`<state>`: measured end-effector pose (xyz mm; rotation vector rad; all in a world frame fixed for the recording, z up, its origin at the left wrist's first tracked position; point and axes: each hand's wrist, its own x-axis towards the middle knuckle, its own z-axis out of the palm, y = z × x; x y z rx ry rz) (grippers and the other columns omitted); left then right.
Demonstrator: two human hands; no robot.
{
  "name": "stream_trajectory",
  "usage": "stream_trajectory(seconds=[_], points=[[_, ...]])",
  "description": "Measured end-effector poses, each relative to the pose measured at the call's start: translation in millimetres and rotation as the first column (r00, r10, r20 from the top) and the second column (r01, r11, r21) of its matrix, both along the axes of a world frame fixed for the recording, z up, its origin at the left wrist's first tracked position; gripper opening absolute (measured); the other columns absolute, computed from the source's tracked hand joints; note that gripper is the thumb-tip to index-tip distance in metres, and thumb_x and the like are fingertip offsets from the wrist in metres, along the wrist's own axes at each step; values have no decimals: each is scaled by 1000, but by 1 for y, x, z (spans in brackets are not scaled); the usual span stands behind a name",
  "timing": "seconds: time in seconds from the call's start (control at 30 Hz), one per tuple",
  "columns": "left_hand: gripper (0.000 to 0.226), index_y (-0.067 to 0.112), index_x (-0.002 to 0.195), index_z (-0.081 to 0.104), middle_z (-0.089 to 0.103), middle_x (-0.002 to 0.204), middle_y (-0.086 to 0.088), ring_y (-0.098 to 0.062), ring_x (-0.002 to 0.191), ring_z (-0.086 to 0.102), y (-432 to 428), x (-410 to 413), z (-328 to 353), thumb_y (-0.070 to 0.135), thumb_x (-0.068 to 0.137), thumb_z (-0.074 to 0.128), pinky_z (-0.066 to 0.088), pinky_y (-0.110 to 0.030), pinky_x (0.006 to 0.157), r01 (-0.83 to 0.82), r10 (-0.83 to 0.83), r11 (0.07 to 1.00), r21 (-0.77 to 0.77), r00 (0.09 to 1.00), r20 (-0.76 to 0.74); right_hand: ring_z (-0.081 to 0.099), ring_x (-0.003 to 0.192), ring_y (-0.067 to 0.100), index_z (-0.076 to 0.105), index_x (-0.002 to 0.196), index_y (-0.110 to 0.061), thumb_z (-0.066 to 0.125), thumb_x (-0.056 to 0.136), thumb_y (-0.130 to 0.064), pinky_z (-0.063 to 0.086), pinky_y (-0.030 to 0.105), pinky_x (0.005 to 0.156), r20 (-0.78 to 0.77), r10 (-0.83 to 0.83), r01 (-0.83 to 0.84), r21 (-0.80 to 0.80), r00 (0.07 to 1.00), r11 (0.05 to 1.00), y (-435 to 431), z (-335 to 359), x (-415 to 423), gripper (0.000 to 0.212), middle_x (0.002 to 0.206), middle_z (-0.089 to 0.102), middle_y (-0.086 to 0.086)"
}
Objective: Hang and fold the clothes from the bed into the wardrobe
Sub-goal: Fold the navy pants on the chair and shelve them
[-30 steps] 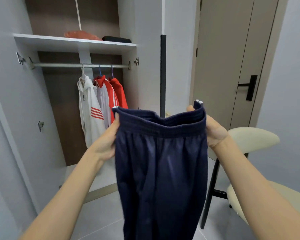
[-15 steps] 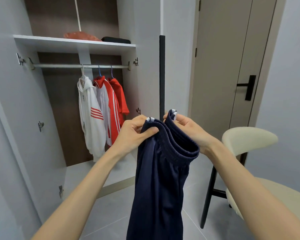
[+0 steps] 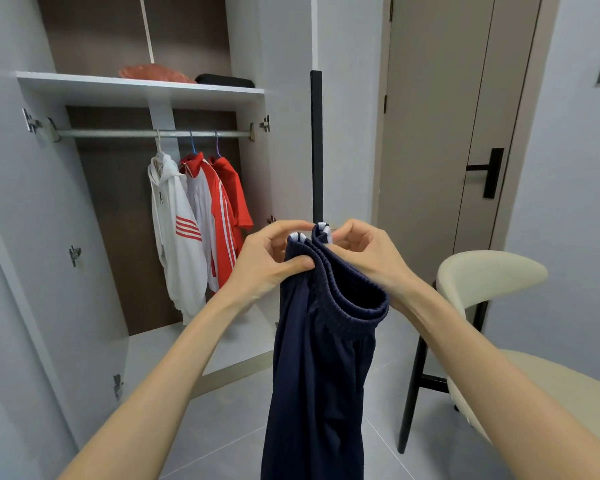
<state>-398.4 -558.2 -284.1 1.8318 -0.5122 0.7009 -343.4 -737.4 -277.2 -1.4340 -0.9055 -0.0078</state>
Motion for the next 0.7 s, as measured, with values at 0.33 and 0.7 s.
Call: stream_trajectory(seconds=[0.33,0.7], points=[[44,39,104,63,68,96,22,6,88,62,2,0,-10,5,78,74,46,-10,79,13,-11,1000,27,997,-83,61,51,7,63,75,-12,80,76,-16,48,17,51,5,-33,33,-61,999,998,-7,0,-2,18,62,70,2],[31,44,101,64,69,102,22,2,97,63,9,8,-10,18,85,70,50,-15,83,-45,62,992,117,989,-138,55,48,7,57,88,-11,69,87,-17,44,15,49,-144,59,-85,-178,988,980,-20,2,-4,13,61,67,-1]])
